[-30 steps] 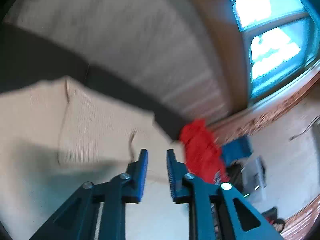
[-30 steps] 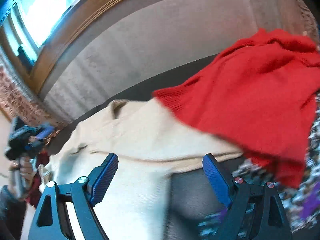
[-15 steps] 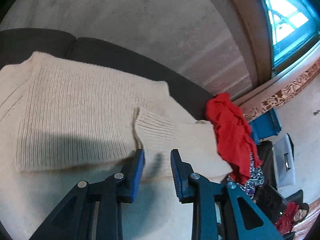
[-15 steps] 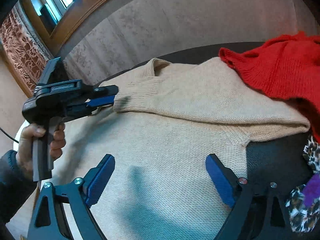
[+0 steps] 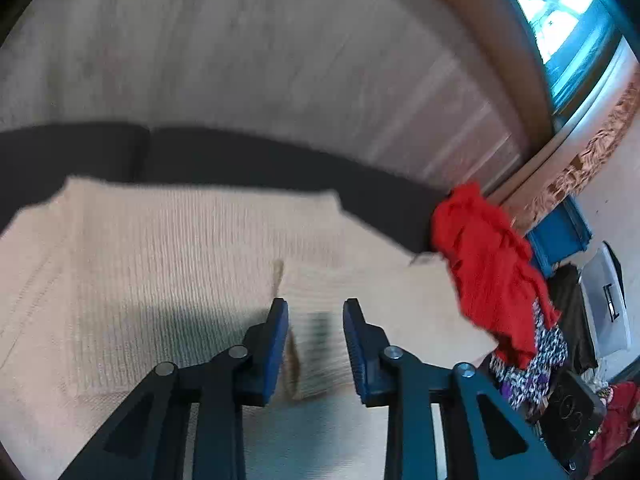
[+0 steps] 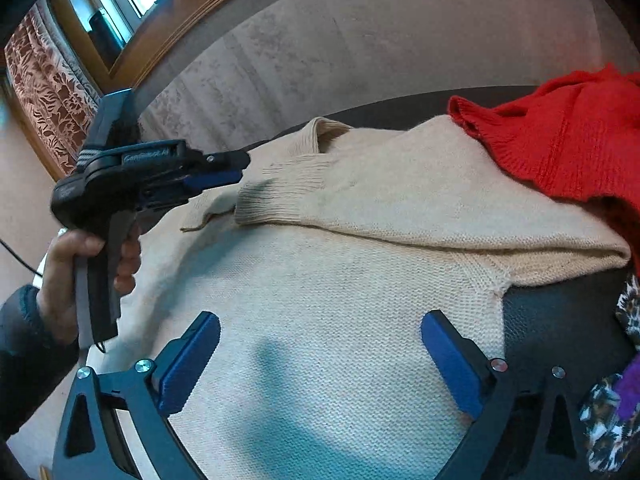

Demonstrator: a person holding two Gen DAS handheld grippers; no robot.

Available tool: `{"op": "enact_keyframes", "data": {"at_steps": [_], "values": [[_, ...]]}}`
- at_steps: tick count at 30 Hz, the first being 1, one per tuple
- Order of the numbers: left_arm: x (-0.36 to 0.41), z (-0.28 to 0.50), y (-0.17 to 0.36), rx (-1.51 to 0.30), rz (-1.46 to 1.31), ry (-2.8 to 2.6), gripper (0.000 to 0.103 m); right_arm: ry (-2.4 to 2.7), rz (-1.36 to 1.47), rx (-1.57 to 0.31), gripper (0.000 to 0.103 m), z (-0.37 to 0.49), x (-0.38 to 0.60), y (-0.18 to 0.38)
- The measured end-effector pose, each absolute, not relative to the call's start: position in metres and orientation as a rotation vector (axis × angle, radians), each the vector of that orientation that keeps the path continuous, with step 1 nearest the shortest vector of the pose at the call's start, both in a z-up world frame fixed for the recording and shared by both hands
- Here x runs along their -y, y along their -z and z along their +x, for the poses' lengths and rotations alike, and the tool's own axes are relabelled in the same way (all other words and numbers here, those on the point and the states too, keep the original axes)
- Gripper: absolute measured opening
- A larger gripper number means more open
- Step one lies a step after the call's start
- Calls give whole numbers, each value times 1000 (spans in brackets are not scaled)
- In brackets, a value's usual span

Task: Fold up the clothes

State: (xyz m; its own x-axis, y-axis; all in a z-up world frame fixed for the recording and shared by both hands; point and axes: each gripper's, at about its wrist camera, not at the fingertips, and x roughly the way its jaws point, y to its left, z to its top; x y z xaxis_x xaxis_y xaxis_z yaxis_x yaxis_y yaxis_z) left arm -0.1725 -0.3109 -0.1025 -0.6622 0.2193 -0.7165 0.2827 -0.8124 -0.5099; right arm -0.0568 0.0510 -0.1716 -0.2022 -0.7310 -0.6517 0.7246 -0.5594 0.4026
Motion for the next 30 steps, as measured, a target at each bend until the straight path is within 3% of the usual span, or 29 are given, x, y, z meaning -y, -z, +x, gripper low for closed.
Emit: {"op": "enact_keyframes", "data": {"at_steps": [5, 7, 8, 13, 18, 23, 30], "values": [[315, -178, 121, -1103, 1355, 2684, 28, 1896, 1034, 12, 103, -58, -49, 172], [313, -177, 120, -1145, 1341, 2722, 16, 1892, 1034, 20, 103, -59, -49, 172], [312, -177, 118, -1131, 1325, 2735, 3, 1891, 1035, 23, 103, -59, -49, 172], [316, -173, 98, -1121, 1199, 2766, 3, 1890, 1036, 27, 103, -57, -50, 170], [338, -147, 44, -1217, 926, 2835, 3, 1883, 1041, 49, 103, -57, -53, 169], [364, -105, 2, -1202, 739, 2849, 3, 1881, 1043, 60, 103, -57, -54, 169], [412, -29, 12, -1187, 654, 2675, 3, 1883, 1043, 61, 103, -56, -54, 167]]}}
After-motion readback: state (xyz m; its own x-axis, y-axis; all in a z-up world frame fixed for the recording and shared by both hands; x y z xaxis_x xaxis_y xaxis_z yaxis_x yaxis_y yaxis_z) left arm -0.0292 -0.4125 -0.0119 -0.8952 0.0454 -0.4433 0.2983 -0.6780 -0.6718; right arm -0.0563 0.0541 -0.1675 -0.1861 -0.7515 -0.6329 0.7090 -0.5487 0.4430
